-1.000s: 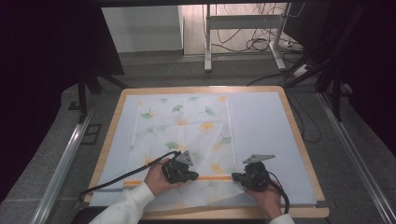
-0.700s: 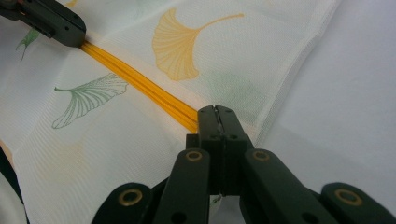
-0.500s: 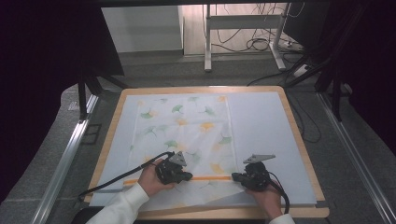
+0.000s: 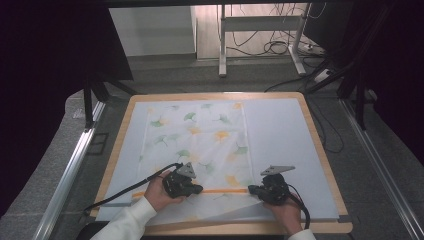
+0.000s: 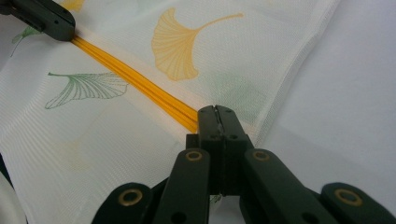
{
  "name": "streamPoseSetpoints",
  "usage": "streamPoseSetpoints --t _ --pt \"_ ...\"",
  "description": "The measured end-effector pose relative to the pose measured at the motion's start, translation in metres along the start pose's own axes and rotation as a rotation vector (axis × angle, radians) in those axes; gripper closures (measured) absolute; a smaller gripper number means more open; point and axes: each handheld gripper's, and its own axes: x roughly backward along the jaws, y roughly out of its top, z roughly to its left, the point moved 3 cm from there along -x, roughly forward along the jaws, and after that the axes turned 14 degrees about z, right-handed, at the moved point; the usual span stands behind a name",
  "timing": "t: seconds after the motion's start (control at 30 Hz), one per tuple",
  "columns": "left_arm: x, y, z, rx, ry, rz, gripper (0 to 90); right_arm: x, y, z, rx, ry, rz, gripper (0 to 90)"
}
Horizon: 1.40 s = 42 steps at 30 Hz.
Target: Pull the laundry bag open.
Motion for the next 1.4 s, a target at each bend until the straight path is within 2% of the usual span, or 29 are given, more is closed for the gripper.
streamPoseSetpoints --t 0.3,0.63,1.4 --pt "0.001 -0.003 0.001 0.006 -0.001 0.0 90.0 0.0 0.0 0.0 0.0 0.001 0.0 89.9" --pt "0.008 -0.016 0.007 0.025 0.013 0.004 90.0 0.0 0.0 0.0 -0.001 0.001 -0.001 89.9" --pt "0.03 -0.065 0.025 0.11 0.038 -0.003 90.0 0.0 0.0 0.0 0.0 0.001 -0.003 89.9"
